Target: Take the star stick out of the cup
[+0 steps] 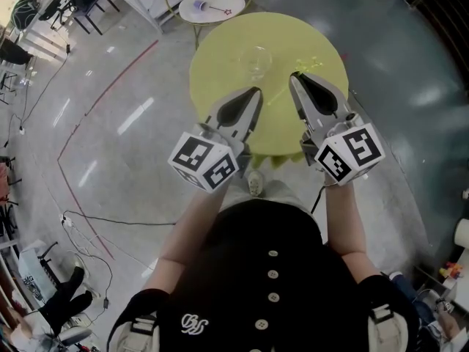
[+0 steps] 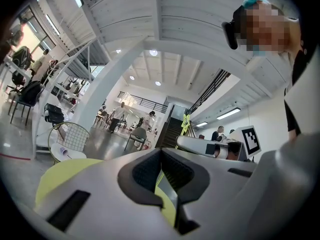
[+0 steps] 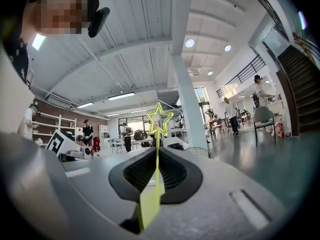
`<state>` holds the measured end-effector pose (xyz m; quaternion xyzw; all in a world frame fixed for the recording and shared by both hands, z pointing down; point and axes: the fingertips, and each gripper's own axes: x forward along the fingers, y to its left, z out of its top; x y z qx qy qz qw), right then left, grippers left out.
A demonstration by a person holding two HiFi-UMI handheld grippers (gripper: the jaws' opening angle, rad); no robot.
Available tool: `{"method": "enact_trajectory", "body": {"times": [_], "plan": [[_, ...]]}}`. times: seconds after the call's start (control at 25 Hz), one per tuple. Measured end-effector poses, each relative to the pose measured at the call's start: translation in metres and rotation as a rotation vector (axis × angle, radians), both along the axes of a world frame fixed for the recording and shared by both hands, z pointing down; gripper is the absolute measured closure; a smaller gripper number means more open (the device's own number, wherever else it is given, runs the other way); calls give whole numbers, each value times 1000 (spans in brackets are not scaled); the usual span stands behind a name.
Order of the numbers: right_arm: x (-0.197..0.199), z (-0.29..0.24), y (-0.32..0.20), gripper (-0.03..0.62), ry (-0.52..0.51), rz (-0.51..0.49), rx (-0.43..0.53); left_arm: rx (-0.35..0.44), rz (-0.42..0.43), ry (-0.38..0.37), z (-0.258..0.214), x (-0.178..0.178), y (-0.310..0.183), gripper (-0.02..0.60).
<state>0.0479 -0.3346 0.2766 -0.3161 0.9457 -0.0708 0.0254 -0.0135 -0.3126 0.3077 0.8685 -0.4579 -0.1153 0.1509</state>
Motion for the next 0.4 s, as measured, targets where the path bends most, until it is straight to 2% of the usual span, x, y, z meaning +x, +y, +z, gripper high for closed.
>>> {"method": "enact_trajectory", "body": {"times": [0.4], "plan": [[-3, 3, 4, 580, 28, -13, 2, -11, 6, 2, 4, 0, 4, 568]]}}
